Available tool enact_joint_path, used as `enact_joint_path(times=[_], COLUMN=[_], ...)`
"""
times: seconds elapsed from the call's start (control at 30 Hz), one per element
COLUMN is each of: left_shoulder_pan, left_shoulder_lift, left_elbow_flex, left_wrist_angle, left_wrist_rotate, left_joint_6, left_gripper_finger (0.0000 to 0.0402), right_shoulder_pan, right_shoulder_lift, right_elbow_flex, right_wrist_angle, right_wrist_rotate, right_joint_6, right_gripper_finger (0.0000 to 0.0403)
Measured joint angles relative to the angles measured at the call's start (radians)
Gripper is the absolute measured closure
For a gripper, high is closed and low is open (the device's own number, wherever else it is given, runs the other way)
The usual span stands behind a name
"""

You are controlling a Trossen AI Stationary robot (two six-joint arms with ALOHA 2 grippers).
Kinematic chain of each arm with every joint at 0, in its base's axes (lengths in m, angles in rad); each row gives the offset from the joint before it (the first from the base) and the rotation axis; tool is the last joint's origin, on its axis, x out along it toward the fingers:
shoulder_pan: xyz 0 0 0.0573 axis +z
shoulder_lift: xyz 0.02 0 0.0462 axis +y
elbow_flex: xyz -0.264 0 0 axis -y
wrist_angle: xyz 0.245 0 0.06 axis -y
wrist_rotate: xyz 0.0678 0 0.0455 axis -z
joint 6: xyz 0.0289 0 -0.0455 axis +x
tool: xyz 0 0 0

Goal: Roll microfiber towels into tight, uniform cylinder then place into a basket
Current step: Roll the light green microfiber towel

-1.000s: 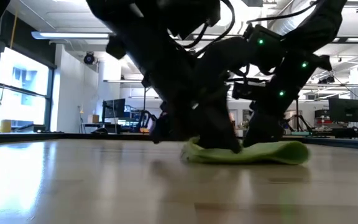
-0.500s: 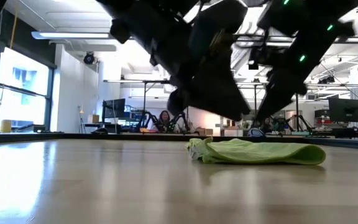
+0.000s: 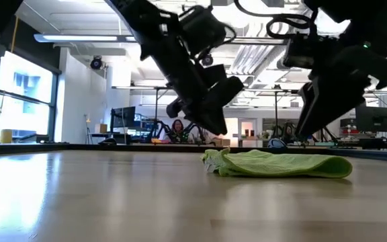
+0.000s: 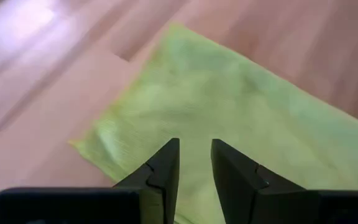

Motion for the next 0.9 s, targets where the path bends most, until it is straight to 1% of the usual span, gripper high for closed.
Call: enact_joint_path(times=[0.2, 0.3, 0.37, 0.47, 0.63, 0.7, 0.9], left_shoulder_pan=[0.073, 0.092, 0.097, 0.097, 0.102, 0.107, 0.142], left_shoulder_lift=[0.0, 0.0, 0.002, 0.011, 0.033, 0.048, 0.08], left_elbow_flex=[0.001, 0.001, 0.001, 0.0, 0.0, 0.002, 0.0], left_wrist_angle=[-0.037, -0.046, -0.044, -0.053, -0.053, -0.031, -0.044], left_wrist_rotate=[0.024, 0.074, 0.09, 0.09, 0.088, 0.074, 0.036], left_joint_6=[-0.001, -0.001, -0.001, -0.001, 0.008, 0.01, -0.003], left_gripper_finger=[0.0319, 0.0319, 0.0319, 0.0319, 0.0319, 0.0319, 0.0319], right_shoulder_pan=[0.02, 0.02, 0.02, 0.018, 0.018, 0.018, 0.018], right_shoulder_lift=[0.105, 0.152, 0.177, 0.209, 0.226, 0.226, 0.228], right_elbow_flex=[0.0, 0.0, 0.0, 0.003, 0.004, 0.004, 0.002], right_wrist_angle=[0.118, 0.142, 0.144, 0.169, 0.188, 0.191, 0.214], right_wrist_rotate=[-0.001, 0.0, 0.0, 0.007, 0.013, 0.013, 0.008], right_joint_6=[0.0, 0.0, 0.005, 0.008, 0.008, 0.008, 0.0], right_gripper_finger=[0.0261, 0.0261, 0.0261, 0.0261, 0.0261, 0.0261, 0.0261])
